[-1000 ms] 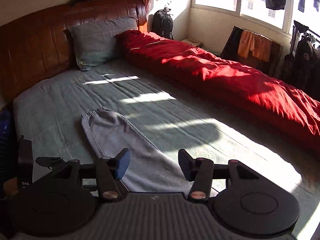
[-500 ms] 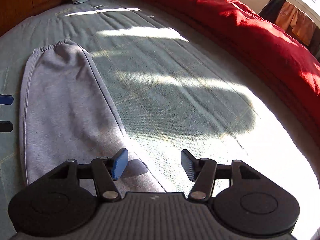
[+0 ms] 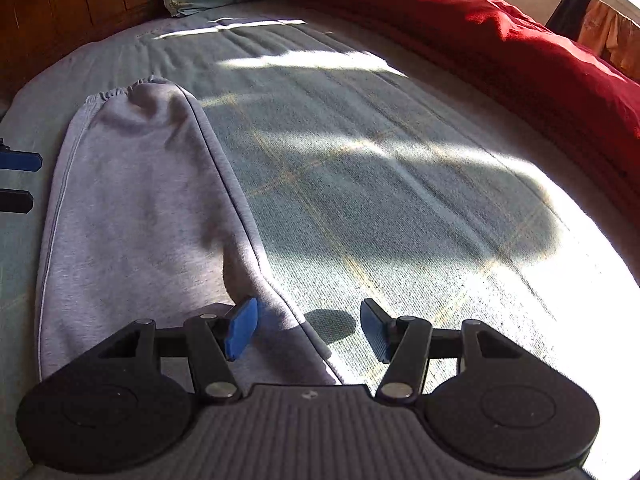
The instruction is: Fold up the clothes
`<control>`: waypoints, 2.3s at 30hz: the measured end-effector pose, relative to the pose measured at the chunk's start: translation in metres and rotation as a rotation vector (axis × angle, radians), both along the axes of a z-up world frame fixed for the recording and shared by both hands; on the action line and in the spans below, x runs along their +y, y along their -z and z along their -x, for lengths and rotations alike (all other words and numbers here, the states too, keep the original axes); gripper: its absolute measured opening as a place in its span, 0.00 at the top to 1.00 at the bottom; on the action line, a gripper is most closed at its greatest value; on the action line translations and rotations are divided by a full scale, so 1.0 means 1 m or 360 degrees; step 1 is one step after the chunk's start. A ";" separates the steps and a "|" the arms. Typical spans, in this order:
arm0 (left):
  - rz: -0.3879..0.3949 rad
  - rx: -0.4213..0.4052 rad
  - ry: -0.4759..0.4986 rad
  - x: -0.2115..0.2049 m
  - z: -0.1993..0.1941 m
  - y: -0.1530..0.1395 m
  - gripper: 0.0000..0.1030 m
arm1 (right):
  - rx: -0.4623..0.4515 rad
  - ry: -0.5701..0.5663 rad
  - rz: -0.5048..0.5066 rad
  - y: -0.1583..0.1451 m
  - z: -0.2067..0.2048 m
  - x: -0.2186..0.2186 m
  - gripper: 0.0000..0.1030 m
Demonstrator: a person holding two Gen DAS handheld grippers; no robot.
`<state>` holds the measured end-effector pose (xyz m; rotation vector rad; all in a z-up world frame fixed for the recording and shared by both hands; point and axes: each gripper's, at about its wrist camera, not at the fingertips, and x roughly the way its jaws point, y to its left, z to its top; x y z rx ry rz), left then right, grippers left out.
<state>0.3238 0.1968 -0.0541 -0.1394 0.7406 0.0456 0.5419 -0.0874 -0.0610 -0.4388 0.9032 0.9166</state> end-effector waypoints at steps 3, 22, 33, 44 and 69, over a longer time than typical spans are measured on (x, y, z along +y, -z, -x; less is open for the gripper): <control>-0.0017 -0.0035 -0.0020 0.020 -0.010 -0.009 0.31 | 0.0009 0.0066 -0.0047 0.000 -0.005 -0.009 0.40; -0.0497 -0.0035 0.0542 0.029 -0.144 0.006 0.31 | -0.0169 -0.0055 0.0116 0.019 0.039 -0.002 0.76; -0.0845 0.0181 0.1180 -0.006 -0.193 0.041 0.29 | -0.0094 -0.0067 0.0088 0.007 0.032 -0.033 0.77; -0.0442 0.0502 0.0934 0.029 -0.228 0.050 0.21 | 0.0055 0.0025 -0.0020 0.015 0.017 -0.050 0.72; -0.0199 0.0222 0.0331 0.145 -0.167 0.059 0.38 | -0.0005 0.0098 -0.0021 0.016 0.026 -0.049 0.73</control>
